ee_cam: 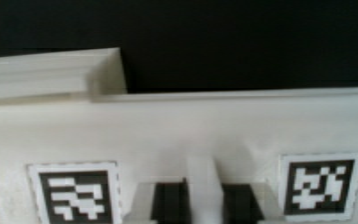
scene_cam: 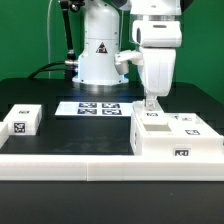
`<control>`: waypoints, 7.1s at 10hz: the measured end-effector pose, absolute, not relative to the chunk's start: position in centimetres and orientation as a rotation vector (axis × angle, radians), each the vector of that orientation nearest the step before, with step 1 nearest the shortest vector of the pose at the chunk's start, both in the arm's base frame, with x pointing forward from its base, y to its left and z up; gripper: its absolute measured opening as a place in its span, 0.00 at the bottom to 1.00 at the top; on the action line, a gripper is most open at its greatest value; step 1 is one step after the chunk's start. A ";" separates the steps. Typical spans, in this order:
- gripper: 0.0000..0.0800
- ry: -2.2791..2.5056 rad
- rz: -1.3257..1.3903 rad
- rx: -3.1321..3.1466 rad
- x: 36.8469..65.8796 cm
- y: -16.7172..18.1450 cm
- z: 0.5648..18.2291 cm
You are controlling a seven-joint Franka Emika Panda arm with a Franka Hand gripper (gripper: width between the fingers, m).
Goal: Assemble cabinet
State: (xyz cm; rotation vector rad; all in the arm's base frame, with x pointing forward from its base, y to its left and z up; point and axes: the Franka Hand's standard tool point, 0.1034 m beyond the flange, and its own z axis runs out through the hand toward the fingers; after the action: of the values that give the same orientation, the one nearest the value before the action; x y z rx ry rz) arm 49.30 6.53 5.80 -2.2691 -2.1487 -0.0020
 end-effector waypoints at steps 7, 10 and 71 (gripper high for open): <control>0.09 -2.176 -0.013 -2.245 50.4 6.1 5.8; 0.09 -2.183 -0.054 -2.251 54.2 6.0 5.9; 1.00 -0.020 -0.387 -3.093 48.1 9.0 0.8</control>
Offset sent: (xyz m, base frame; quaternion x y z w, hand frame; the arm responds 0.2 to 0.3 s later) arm 0.0000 0.0000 0.0000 0.0000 0.0000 0.0000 1.0000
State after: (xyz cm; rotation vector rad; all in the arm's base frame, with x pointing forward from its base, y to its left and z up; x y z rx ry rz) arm 48.09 8.98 0.76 -3.0929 -0.0198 -0.3874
